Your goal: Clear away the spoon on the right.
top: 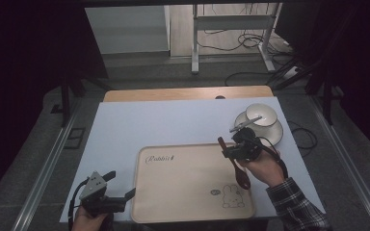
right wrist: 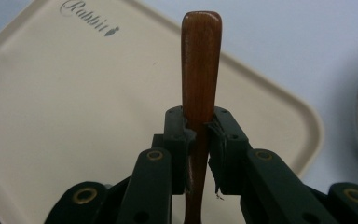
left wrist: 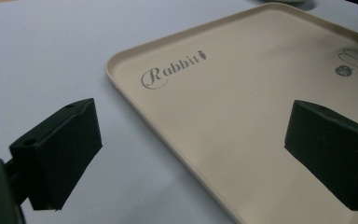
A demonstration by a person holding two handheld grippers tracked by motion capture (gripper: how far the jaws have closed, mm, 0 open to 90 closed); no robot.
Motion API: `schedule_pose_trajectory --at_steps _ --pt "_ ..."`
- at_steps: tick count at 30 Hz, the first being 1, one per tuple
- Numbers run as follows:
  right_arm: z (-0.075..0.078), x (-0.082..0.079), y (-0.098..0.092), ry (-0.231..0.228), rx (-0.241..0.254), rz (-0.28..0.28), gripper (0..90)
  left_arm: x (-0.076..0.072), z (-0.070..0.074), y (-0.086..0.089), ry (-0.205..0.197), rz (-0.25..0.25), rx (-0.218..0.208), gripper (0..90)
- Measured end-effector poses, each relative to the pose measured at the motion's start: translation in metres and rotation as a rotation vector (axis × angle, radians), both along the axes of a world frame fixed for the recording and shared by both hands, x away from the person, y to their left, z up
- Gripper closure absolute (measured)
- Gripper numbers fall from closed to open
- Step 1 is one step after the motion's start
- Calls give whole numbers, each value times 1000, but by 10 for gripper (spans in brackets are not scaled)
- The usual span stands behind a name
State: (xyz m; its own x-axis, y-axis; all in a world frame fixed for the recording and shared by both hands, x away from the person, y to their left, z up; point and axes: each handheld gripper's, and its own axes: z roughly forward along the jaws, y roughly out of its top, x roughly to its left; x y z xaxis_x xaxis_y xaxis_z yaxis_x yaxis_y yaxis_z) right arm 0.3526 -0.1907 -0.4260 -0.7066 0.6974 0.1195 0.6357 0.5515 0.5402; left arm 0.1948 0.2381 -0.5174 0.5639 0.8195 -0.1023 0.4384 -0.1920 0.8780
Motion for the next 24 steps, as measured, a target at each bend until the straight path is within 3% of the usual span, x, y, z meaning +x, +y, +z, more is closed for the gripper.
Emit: schedule_pose_trajectory --at_steps 3,12,24 --pt "-8 -5 2 28 8 1 781 0 0 1 1 1 -5 36" --pt "-18 -24 1 49 -3 -9 781 0 0 0 -1 1 -1 36" --pt "-45 -26 -2 74 -17 -61 778 0 0 0 -1 3 -1 36"
